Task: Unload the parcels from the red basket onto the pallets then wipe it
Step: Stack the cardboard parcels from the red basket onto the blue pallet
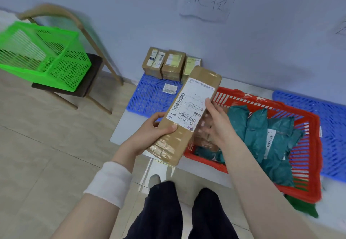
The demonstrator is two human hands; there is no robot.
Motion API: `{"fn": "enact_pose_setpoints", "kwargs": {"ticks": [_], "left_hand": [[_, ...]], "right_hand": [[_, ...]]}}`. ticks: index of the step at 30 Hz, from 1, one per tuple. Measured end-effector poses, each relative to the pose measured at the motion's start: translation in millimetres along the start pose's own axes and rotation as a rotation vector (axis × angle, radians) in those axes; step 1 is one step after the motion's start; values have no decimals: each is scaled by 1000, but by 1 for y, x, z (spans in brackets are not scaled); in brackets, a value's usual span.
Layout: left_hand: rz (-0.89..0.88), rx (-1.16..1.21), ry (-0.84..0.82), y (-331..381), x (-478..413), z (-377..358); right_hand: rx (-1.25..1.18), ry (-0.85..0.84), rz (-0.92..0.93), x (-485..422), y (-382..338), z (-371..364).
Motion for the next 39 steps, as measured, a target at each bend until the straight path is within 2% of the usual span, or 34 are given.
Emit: {"fn": "enact_pose_setpoints", "kwargs": {"ticks": [4,8,12,15,18,22,29,39], "left_hand": [[42,-109,-63,-3,11,70],[78,-155,-133,-3,5,114],[111,-154,-33,-13,-10,146],[183,69,91,-34,-17,165],[213,364,61,-45,-31,166],[122,637,57,-38,-67,168],[-6,763,302,-36,-155,190],[79,673,325,-56,-285,260]], "right_hand": [[-24,17,-29,-33,16,-43],[-106,122,-17,-52,41,-63],[-251,275,70,-63,56,-62],[-309,385,110,-79,56,-57],[-386,441,126,-103,55,-55],[-467,503,48,-141,59,-55],[-615,589,12,-206,72,-51],[-755,616,2,-320,105,-19]]}}
Point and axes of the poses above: each hand's wrist, its own x-axis away from the middle knuckle, its own z-axis out of the back of the hand, y = z × x, the point moved 4 cm from there along -x, towards the middle knuckle, and after that the axes turned 15 degrees about -y, right-handed, at the moved point
